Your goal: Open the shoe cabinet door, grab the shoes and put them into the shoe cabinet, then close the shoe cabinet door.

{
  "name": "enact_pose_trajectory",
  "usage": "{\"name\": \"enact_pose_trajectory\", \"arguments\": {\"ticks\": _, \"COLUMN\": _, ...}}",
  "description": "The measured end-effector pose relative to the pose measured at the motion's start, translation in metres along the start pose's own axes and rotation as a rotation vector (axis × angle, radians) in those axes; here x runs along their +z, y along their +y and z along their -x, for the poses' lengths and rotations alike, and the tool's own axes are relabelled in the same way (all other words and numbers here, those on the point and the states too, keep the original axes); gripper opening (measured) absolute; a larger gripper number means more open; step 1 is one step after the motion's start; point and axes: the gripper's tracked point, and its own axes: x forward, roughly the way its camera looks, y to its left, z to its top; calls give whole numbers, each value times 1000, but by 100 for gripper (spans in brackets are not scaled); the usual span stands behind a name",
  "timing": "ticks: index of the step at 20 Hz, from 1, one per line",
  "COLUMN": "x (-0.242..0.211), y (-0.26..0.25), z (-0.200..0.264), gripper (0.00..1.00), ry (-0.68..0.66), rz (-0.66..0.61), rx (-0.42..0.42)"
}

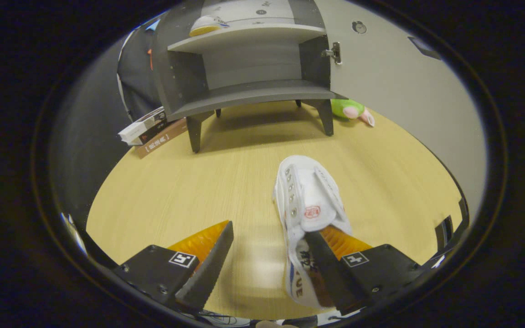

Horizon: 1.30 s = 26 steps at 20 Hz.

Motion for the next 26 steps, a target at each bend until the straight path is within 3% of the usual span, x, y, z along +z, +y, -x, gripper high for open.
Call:
{"name": "enact_pose_trajectory", "arguments": {"ticks": 4, "x": 3, "y": 2, "z": -5, "gripper": 100, "ry": 12, "rz": -37, "rx": 1}}
{"name": "enact_pose_trajectory", "arguments": {"ticks": 6, "x": 3, "y": -5, "z": -7, "gripper": 89, "ry": 17, "rz": -18, "rx": -9}}
{"name": "enact_pose_trajectory", "arguments": {"ticks": 9, "x": 4, "y": -17, "z": -8, "gripper": 53, "ry": 3, "rz": 4, "rx": -47}}
{"name": "enact_pose_trajectory", "arguments": {"ticks": 11, "x": 7, "y": -10, "z": -9, "gripper": 32, "ry": -6, "rz": -3, "rx": -24}}
{"name": "enact_pose_trajectory", "arguments": {"ticks": 13, "x": 10, "y": -11, "z": -9, "gripper": 16, "ry": -14, "rz": 29, "rx": -25}}
{"name": "enact_pose_trajectory", "arguments": {"ticks": 15, "x": 15, "y": -9, "z": -8, "gripper": 10, "ry": -15, "rz": 42, "rx": -8}}
{"name": "enact_pose_trajectory", "arguments": {"ticks": 20, "x": 46, "y": 0, "z": 19, "gripper": 9, "ry": -78, "rz": 108, "rx": 9}}
{"name": "enact_pose_trajectory", "arguments": {"ticks": 26, "x": 129, "y": 12, "z": 86, "gripper": 9, "ry": -241, "rz": 152, "rx": 0}}
